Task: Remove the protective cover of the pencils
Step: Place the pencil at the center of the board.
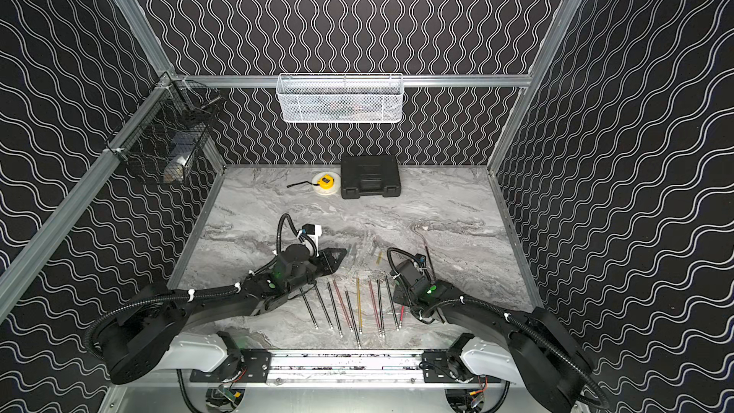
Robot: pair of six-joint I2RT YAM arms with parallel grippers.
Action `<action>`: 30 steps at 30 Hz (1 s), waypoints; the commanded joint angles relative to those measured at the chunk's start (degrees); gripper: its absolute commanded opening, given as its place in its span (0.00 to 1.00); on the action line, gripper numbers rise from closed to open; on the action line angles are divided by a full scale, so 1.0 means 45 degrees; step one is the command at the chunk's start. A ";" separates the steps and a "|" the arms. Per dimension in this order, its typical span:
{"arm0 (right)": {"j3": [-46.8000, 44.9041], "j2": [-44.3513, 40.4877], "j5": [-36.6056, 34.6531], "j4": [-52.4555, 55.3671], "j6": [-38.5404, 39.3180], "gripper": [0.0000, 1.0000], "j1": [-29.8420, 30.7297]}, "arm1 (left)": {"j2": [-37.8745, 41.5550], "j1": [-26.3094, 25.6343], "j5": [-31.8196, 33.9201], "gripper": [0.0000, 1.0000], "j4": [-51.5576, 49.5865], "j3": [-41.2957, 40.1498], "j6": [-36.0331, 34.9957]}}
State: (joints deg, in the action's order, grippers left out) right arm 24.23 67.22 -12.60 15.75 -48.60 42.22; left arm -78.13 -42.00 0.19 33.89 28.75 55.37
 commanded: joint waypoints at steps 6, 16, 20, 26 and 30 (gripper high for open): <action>-0.0092 0.0333 0.0494 -0.0772 0.0118 0.00 -0.0143 | -0.0448 0.0012 -0.0169 0.00 0.0612 0.0173 0.0009; -0.0134 0.0296 0.0320 -0.0681 0.0019 0.18 -0.0231 | -0.0344 0.0007 -0.0127 0.00 0.0613 0.0133 0.0034; -0.0169 0.0391 0.0355 -0.0731 -0.0012 0.15 -0.0221 | -0.0282 0.0002 -0.0118 0.00 0.0589 0.0114 0.0025; -0.0116 0.0405 0.0300 -0.0615 -0.0045 0.15 -0.0221 | -0.0314 0.0016 -0.0168 0.00 0.0592 0.0173 0.0014; 0.0113 0.0031 0.0436 -0.0292 0.0139 0.18 -0.0221 | -0.0298 -0.0022 -0.0077 0.00 0.0465 0.0304 -0.0074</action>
State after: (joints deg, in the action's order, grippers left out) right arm 24.05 68.25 -10.87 11.86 -47.99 41.21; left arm -79.85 -42.00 -0.67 34.70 29.45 55.46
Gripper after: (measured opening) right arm 0.175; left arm 0.131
